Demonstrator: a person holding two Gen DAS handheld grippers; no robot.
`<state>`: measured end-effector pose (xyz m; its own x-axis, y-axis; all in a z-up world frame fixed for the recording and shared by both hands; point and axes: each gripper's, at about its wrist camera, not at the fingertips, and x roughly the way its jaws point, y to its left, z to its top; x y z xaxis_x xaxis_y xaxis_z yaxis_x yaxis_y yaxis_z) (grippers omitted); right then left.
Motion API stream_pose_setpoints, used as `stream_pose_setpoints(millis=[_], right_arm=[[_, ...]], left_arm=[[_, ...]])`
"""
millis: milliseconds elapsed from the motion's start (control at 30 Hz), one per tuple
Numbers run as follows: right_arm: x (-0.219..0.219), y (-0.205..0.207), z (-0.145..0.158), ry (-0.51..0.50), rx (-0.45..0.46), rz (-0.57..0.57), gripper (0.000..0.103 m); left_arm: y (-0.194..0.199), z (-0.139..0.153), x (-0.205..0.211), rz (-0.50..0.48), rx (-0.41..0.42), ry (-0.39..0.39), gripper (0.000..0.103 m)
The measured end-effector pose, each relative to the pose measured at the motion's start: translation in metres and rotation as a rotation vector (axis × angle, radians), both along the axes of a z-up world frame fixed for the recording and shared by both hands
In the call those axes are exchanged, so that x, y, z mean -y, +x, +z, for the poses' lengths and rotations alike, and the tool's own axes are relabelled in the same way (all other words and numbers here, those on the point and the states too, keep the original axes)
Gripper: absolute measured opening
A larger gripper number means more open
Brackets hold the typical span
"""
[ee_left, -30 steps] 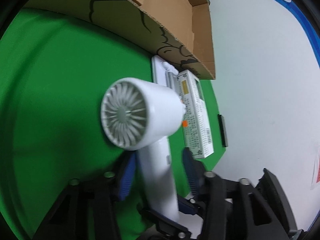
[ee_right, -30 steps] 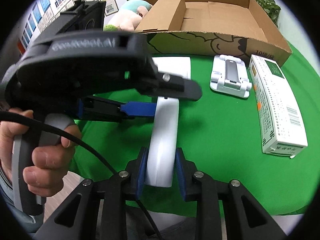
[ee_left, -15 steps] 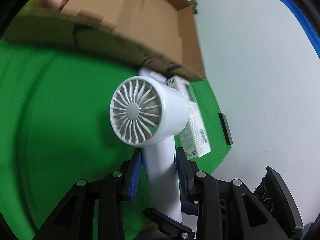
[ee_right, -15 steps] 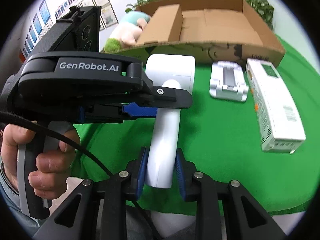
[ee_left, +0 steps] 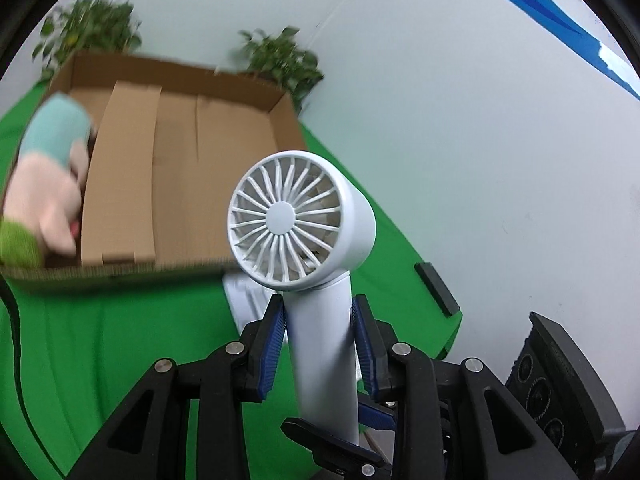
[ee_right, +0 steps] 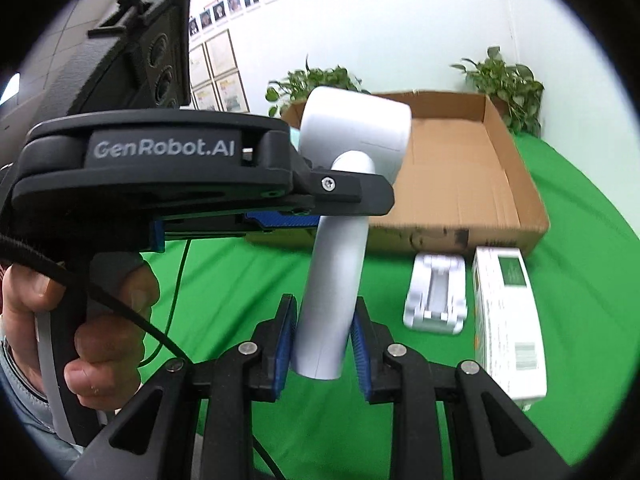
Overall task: Organize objects
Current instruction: 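Lift the hair dryer with the right gripper over the tray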
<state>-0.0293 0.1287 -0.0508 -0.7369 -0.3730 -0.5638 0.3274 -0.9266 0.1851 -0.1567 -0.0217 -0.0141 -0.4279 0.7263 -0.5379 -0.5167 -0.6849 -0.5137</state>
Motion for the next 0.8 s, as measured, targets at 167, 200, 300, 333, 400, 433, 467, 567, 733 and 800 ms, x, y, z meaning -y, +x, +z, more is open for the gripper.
stream_pose_setpoints(millis=[167, 200, 300, 333, 400, 433, 467, 567, 733, 800], right_arm=[[-0.008, -0.019, 0.017, -0.012, -0.063, 0.005, 0.025], [-0.007, -0.016, 0.024, -0.020, -0.070, 0.009, 0.025], [-0.012, -0.033, 0.042, -0.026, -0.102, 0.018, 0.025], [-0.012, -0.038, 0.044, -0.023, -0.109, 0.019, 0.025], [-0.013, -0.054, 0.056, -0.023, -0.115, 0.025, 0.025], [-0.014, -0.063, 0.058, -0.031, -0.110, 0.031, 0.026], [-0.014, -0.073, 0.063, -0.043, -0.103, 0.039, 0.026], [-0.011, -0.100, 0.071, -0.021, -0.110, 0.045, 0.026], [-0.008, -0.137, 0.060, -0.036, -0.041, 0.070, 0.026], [-0.008, -0.151, 0.047, -0.050, 0.002, 0.076, 0.026]], left_arm=[[-0.014, 0.034, -0.006, -0.009, -0.076, -0.001, 0.030], [-0.020, 0.041, -0.010, -0.009, -0.091, -0.002, 0.030], [-0.040, 0.065, -0.015, -0.011, -0.124, 0.000, 0.030], [-0.044, 0.075, -0.013, -0.010, -0.132, -0.002, 0.030], [-0.057, 0.088, -0.015, -0.004, -0.160, -0.018, 0.030], [-0.064, 0.094, -0.015, 0.001, -0.172, -0.027, 0.030], [-0.069, 0.101, -0.015, 0.005, -0.182, -0.031, 0.030], [-0.098, 0.113, -0.011, 0.017, -0.172, -0.028, 0.030], [-0.140, 0.100, -0.013, 0.026, -0.121, -0.072, 0.030], [-0.160, 0.082, -0.015, 0.024, -0.080, -0.090, 0.030]])
